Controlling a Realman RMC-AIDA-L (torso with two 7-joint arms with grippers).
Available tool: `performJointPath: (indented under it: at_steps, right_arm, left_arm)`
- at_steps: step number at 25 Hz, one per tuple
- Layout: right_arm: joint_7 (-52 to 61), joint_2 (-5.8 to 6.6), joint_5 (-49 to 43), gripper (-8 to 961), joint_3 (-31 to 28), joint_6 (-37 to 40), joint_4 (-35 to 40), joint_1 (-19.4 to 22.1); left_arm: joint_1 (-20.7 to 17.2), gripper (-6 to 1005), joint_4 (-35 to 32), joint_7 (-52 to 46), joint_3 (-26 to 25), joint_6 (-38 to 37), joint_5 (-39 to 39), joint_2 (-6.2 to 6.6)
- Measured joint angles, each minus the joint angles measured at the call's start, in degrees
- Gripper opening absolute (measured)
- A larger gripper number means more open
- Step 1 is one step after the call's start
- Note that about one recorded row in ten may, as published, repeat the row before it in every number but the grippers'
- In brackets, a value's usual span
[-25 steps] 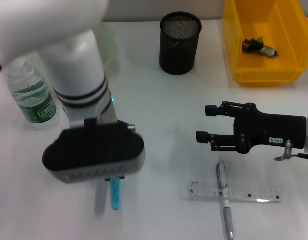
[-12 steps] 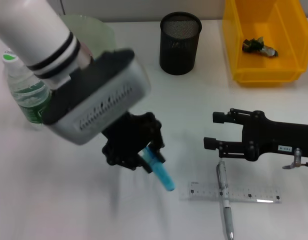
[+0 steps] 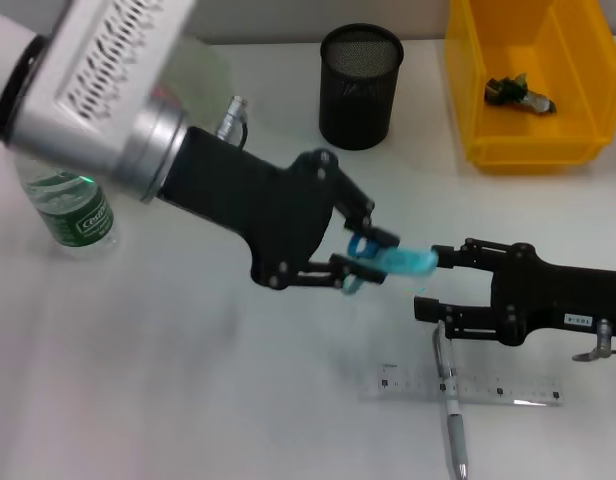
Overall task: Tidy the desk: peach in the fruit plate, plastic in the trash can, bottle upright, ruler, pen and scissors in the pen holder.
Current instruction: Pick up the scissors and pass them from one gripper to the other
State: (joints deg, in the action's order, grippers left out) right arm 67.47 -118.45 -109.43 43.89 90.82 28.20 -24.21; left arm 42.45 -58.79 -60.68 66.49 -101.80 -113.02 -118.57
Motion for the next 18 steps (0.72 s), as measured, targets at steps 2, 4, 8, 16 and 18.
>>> performJointPath:
  at_steps: [2,4,8,16,18]
  right_arm:
    - [0.0,0.08,-0.8,791,-0.1,0.7,0.1,0.0]
    - [0.3,0.26,-2.3,791,-0.5,1.5,0.6,0.0]
    - [0.2,0.70,-4.1,790,-0.5,2.6,0.8,-0.1]
    - [0.0,0.92,-6.7,790,-0.9,2.9,1.1,0.0]
    - [0.0,0.93,-6.7,790,-1.1,3.2,1.2,0.0]
  left_arm:
    - [-0.8,238,2.7,-0.2,-1.9,0.0,3.2,0.01]
    - [-2.9,238,6.2,-0.3,-3.2,0.5,8.4,0.01]
    - [-5.1,238,10.7,-0.3,-3.0,1.0,14.0,-0.11]
    - [-6.7,237,23.4,-0.1,-3.1,1.9,25.8,-0.23]
    - [-6.7,237,24.8,-0.8,-3.2,2.1,27.2,-0.15]
